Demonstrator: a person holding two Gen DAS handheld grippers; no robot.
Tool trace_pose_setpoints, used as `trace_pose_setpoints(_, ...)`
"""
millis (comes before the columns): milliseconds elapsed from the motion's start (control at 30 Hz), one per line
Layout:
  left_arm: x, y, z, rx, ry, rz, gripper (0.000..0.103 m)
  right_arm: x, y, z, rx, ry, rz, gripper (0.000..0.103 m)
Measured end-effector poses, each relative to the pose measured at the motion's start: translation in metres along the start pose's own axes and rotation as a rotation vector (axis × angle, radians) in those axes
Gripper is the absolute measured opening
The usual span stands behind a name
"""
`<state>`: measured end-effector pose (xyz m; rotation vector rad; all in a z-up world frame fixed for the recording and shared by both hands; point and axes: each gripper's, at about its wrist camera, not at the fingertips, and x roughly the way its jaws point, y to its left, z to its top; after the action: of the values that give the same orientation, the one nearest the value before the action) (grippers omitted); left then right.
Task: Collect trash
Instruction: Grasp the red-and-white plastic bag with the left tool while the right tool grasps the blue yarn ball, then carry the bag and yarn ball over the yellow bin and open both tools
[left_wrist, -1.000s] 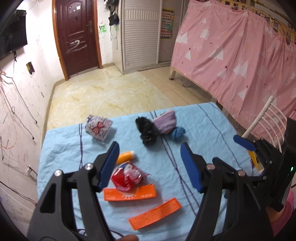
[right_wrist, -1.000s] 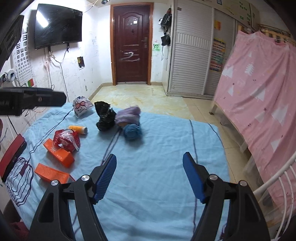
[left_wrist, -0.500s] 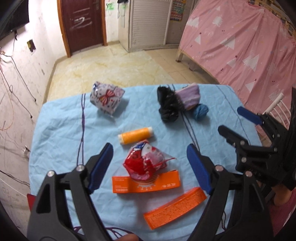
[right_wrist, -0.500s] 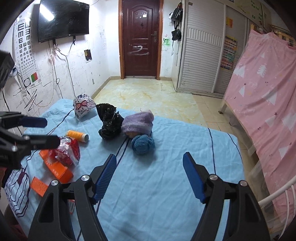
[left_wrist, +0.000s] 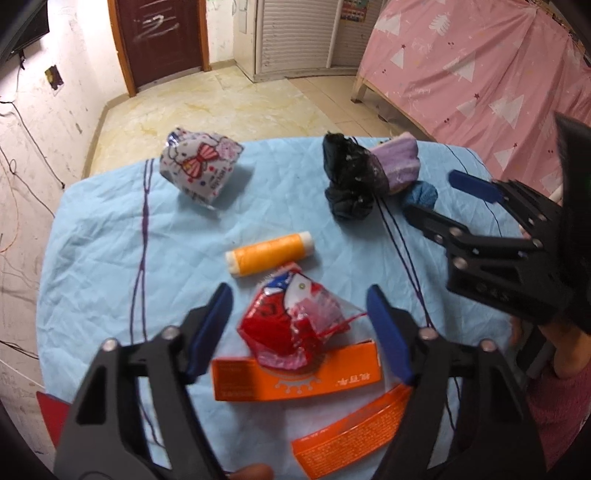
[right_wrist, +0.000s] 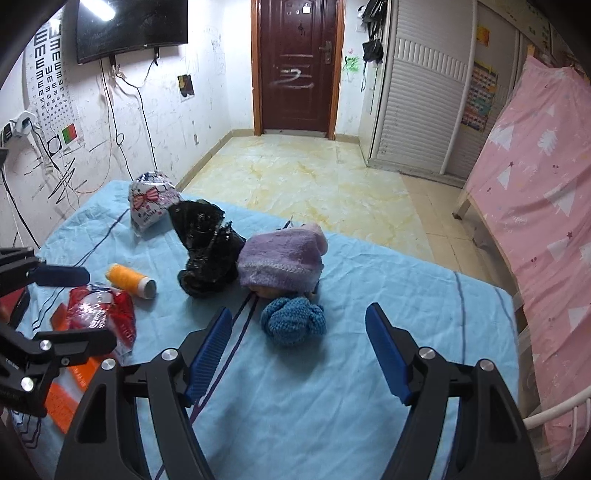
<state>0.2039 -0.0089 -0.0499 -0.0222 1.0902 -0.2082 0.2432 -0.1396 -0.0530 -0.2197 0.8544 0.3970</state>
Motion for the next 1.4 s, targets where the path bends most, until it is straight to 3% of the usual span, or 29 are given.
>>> trace_pose_setpoints(133, 0.002, 0.000, -0.001, 0.006, 0.001, -0.003, 0.053, 0.011, -0.005, 0.003, 0.024, 0.018, 0.024, 0.068)
trace_pose_setpoints(267, 0.005, 0.000, -0.004, 0.015, 0.003, -0.001, 0.047, 0.015, -0.010, 0.001, 0.043, 0.032, 0.048, 0.068)
trace_pose_setpoints(333, 0.005, -0.002, -0.004, 0.019, -0.001, 0.003, 0.045, 0.016, -0.010, 0.000, 0.047, 0.042, 0.069, 0.053)
trace_pose_setpoints(367, 0.004, -0.003, -0.005, 0.022, -0.004, 0.005, 0.042, 0.016, -0.013, -0.001, 0.048, 0.044, 0.069, 0.039)
trace_pose_setpoints(400, 0.004, -0.004, -0.005, 0.024, -0.006, 0.006, 0.040, 0.016, -0.013, -0.002, 0.048, 0.044, 0.065, 0.031)
trace_pose_setpoints(467, 0.001, -0.007, -0.007, 0.032, -0.019, 0.009, 0.037, 0.013, -0.014, -0.002, 0.053, 0.039, 0.071, 0.027)
trace_pose_setpoints(1000, -0.037, -0.015, -0.019, 0.056, -0.100, 0.004, 0.036, -0.034, -0.020, -0.017, 0.089, -0.049, 0.069, 0.025)
trace_pose_setpoints(1400, -0.060, -0.057, -0.016, 0.112, -0.153, -0.005, 0.036, -0.080, -0.040, -0.036, 0.131, -0.125, 0.047, 0.025)
